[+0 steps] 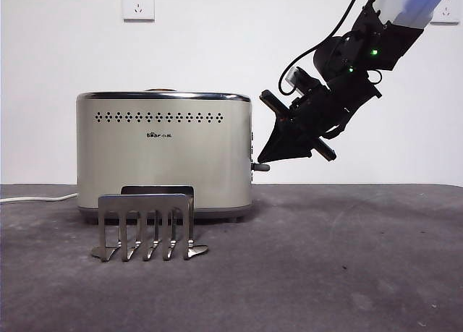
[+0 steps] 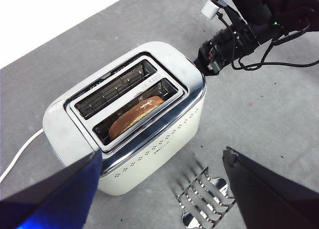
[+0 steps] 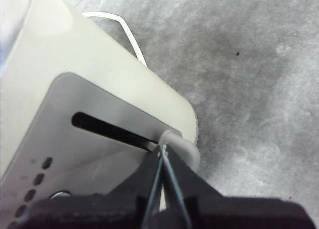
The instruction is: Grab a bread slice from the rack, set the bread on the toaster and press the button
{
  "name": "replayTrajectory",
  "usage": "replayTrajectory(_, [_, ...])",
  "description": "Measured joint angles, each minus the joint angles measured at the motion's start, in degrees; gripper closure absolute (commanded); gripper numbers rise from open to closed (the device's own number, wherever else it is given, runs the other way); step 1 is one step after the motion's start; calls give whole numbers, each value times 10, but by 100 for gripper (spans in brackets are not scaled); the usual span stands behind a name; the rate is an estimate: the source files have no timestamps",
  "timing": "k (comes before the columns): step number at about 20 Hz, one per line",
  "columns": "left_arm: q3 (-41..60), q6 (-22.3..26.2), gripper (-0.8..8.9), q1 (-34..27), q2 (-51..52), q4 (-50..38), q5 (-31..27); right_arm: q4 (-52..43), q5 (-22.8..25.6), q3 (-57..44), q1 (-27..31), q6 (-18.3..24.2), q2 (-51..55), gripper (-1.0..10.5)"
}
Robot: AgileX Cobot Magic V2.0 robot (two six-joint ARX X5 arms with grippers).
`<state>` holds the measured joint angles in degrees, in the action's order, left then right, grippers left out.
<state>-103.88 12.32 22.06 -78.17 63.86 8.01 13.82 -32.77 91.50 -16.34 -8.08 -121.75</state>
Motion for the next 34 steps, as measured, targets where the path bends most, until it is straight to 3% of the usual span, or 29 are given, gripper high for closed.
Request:
replayTrajectory(10, [0, 0, 404, 0, 0, 1, 0, 15, 13, -7, -1, -1, 32, 958])
replayTrajectory(15, [0, 0, 404, 0, 0, 4, 0, 58, 17, -9, -1, 1, 191, 958])
replayTrajectory(22, [0, 0, 406, 0, 0, 62, 6, 367, 17, -8, -10, 86, 394, 958])
replayTrajectory(28, [0, 0, 407, 0, 0, 108, 60, 545, 17, -8, -23, 146, 470, 958])
replayTrajectory(29, [0, 0, 419, 0, 0, 116, 65, 566, 17, -8, -25, 153, 480, 958])
replayTrajectory(30, [0, 0, 500, 0, 0, 125, 73, 575, 17, -8, -25, 157, 487, 958])
replayTrajectory(33, [0, 0, 836, 0, 0, 126, 86, 577, 17, -8, -25, 163, 502, 946])
replayTrajectory(34, [0, 0, 822, 0, 0, 126, 87, 577, 17, -8, -24, 163, 504, 946])
